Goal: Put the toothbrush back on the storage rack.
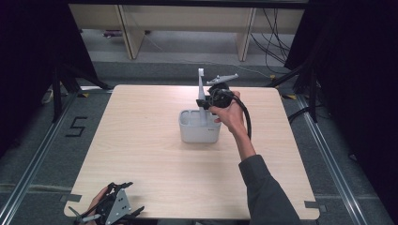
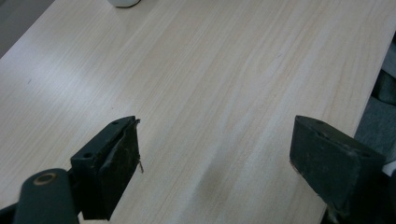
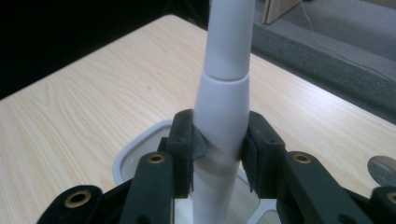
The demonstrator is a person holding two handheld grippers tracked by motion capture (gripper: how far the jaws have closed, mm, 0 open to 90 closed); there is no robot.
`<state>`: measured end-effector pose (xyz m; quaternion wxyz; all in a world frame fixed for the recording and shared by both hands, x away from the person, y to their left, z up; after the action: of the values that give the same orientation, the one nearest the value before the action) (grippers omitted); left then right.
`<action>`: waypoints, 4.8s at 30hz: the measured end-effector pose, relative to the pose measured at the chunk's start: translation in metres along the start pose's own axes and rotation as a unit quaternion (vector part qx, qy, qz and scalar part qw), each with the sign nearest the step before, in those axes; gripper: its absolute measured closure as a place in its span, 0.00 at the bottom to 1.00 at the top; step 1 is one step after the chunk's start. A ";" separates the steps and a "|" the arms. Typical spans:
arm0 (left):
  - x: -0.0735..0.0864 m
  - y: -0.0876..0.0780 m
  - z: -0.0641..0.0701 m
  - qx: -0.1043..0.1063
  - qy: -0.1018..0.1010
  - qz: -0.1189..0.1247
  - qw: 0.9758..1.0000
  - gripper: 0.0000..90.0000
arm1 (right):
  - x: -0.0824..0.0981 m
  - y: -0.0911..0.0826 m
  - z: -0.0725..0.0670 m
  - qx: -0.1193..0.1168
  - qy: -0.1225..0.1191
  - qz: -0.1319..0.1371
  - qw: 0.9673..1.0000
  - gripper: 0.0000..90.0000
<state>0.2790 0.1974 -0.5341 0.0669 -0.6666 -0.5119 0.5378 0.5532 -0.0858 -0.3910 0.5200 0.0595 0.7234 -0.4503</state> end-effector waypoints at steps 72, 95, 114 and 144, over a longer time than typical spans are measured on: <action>-0.001 0.001 0.000 -0.008 -0.007 0.007 1.000 0.17 | 0.035 0.042 -0.019 0.030 -0.075 -0.132 0.988 0.71; -0.001 0.001 0.001 -0.002 -0.005 0.004 1.000 0.17 | 0.037 -0.005 -0.021 0.015 -0.036 -0.073 0.997 0.46; 0.000 0.001 0.001 -0.003 -0.008 -0.001 1.000 0.17 | 0.052 -0.033 -0.031 0.009 -0.041 -0.009 0.999 0.34; -0.002 -0.001 0.001 -0.007 -0.019 0.014 1.000 0.17 | 0.073 -0.053 -0.036 0.003 -0.023 -0.003 1.000 0.31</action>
<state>0.2781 0.1959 -0.5326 0.0450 -0.6637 -0.5076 0.5476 0.4658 -0.1189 -0.4170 0.5350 0.0482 0.7098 -0.4557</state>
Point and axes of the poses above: each handheld gripper's, and its own axes: y roughly forward along the jaws, x roughly out of its underside, z roughly to its right, the point moved 5 cm from there along y, roughly forward along the jaws, and after that the axes turned 1 degree about y, right-handed, at the moved point
